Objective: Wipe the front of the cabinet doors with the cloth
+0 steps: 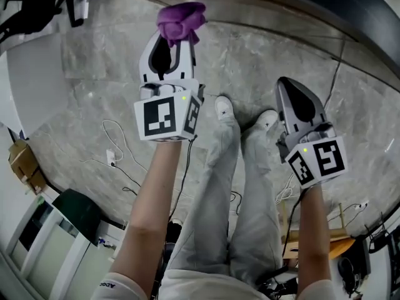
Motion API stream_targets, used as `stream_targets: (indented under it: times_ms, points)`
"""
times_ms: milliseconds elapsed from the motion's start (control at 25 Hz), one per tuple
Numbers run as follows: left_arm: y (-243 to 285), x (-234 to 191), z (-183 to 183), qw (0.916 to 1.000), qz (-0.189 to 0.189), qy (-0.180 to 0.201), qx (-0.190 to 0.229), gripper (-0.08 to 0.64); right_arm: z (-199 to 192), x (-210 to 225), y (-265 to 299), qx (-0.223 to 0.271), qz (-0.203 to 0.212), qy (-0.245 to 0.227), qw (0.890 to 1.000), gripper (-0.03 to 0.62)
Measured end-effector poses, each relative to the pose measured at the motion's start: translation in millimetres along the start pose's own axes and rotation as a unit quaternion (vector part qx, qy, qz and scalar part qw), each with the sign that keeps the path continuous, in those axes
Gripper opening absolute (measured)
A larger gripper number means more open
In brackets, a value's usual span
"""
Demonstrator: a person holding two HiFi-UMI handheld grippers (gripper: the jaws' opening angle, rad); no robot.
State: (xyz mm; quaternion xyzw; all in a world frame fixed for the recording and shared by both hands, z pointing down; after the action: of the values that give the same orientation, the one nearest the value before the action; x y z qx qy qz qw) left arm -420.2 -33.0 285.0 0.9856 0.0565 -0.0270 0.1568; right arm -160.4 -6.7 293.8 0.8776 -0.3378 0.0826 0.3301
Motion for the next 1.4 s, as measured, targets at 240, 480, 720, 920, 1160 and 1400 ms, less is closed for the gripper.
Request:
stream_targets:
  times_ms: [240,480,720,920,1160,1400]
  points:
    - [6,93,-23,0.9984,-0.042,-0.016,-0.034,0.104,-6,41,-43,-0.006,-0.003,0.008,1.000,0.028]
    - [25,176,-34,0.9947,-0.072,-0.061,-0.041,0.104,-13,84,-82,0.004,-0.018,0.042,0.999,0.028]
    - [67,232,-54,0.9900,-0.130,-0.033,-0.043,0.104,-39,138,-90,0.026,-0.054,0.134,0.989,0.028]
    - [96,239,-70,0.9873,-0.151,-0.039,-0.031,0.104,-60,157,-91,0.030,-0.088,0.160,0.983,0.028]
    - [105,224,-77,0.9831,-0.177,-0.042,-0.017,0.104,-80,149,-78,0.024,-0.120,0.158,0.980,0.028]
    - [97,165,-76,0.9832,-0.178,-0.028,-0.025,0.104,-72,105,-45,0.036,-0.121,0.143,0.982,0.028]
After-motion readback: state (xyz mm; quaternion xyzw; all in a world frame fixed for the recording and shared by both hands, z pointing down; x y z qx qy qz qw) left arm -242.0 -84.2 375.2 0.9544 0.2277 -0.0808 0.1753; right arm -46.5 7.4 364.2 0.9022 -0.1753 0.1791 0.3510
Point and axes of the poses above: the fingertips, and each gripper's own axes: y forward along the fingers, x to its right, z out of its top, the point moved 8 cm from there along -y, backward along the fingers, and after that the axes turned 5 degrees about -z, right-handed, at the moved point
